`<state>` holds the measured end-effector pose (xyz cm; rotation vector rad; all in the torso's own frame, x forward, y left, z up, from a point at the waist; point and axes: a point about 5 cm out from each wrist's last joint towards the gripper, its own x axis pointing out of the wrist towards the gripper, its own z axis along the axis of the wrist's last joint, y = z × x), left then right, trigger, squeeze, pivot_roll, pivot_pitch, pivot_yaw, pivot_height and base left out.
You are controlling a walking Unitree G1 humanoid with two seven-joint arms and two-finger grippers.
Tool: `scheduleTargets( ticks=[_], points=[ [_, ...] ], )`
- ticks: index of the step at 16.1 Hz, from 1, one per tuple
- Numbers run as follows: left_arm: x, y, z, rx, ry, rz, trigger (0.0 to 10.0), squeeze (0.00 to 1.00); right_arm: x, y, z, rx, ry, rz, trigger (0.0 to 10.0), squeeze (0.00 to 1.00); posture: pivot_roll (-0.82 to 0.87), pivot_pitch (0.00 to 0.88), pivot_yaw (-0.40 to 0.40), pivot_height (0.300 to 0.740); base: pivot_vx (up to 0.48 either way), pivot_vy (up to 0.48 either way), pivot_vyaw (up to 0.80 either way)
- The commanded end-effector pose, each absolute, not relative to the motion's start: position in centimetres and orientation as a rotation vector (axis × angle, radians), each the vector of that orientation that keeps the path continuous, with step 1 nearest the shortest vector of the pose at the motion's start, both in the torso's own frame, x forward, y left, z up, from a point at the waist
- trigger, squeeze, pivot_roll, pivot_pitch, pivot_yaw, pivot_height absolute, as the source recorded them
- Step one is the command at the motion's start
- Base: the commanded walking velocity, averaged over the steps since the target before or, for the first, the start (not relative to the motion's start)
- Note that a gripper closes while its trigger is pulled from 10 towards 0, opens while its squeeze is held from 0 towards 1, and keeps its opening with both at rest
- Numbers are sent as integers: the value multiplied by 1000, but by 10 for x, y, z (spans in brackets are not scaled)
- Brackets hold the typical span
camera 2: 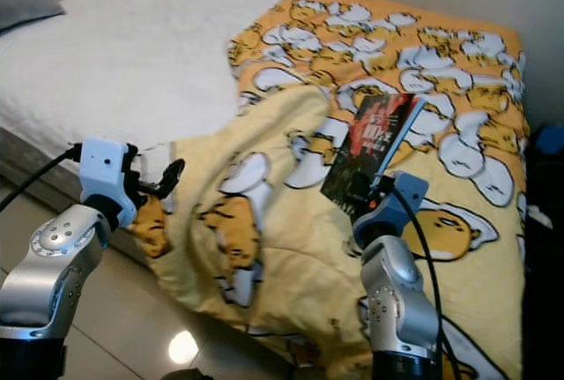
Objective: Clean up the room
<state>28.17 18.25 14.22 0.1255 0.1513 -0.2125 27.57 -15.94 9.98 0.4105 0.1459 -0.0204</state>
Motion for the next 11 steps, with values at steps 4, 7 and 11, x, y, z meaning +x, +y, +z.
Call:
scheduleTargets(
  ticks=[4, 7, 11],
  points=[
    [283, 178, 143, 137, 145, -237, 10000, 0, 280, -154, 108, 389, 126, -8, 10000, 0, -34, 0, -12, 740, 0, 367, -200],
    [286, 178, 145, 143, 139, -236, 10000, 0, 282, -152, 109, 403, 128, -2, 10000, 0, -31, 0, -11, 740, 0, 384, -800],
    [288, 180, 147, 162, 131, -233, 10000, 0, 284, -153, 108, 433, 141, -26, 10000, 0, -24, 0, -8, 740, 0, 392, 0]
  ],
)
